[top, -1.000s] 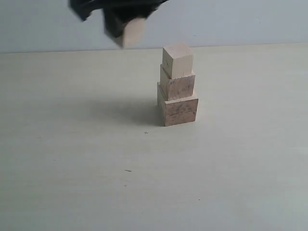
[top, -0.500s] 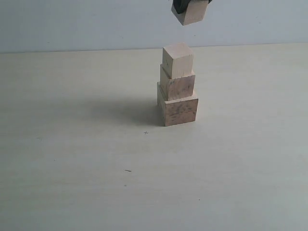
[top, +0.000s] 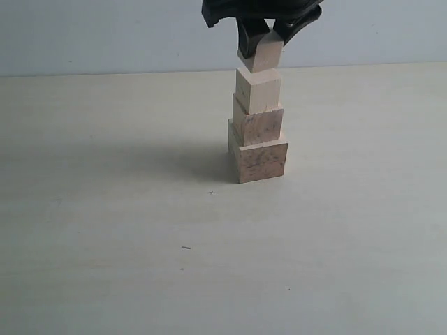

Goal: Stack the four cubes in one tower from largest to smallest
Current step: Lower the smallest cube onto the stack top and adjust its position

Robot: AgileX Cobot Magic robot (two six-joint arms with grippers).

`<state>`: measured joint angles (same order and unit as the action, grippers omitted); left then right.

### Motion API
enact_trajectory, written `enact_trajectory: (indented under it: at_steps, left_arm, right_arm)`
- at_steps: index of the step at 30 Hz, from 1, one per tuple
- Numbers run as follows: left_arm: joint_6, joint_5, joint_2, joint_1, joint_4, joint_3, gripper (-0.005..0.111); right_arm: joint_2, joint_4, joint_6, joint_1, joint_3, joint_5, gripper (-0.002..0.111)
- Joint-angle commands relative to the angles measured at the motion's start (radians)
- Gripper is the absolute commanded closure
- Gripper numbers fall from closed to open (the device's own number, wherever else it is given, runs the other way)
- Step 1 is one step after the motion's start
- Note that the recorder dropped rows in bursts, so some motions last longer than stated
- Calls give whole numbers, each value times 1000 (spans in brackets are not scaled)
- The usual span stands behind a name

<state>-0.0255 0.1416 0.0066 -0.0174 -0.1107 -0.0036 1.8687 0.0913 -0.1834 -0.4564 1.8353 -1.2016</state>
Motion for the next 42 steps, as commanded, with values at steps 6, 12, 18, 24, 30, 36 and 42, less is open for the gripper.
enact_trajectory:
  at_steps: [6, 12, 18, 24, 30, 36, 42]
  left_arm:
    - [2, -1, -7, 7, -6, 4, 107]
    - [0, -1, -7, 7, -6, 4, 107]
    - [2, -1, -7, 7, -6, 4, 107]
    - [0, -1, -7, 7, -6, 4, 107]
    - [0, -1, -7, 7, -6, 4, 107]
    - [2, -1, -7, 7, -6, 4, 107]
    - [2, -1, -7, 7, -6, 4, 107]
  right_arm:
    - [36, 24, 1, 5, 0, 66, 108]
    - [47, 66, 27, 5, 0, 102, 108]
    - [50, 76, 43, 11, 0, 92, 108]
    - [51, 67, 59, 16, 0, 83, 108]
    - [52, 67, 78, 16, 0, 84, 108]
    - [52, 67, 85, 16, 0, 80, 108]
    - [53, 65, 85, 16, 0, 68, 108]
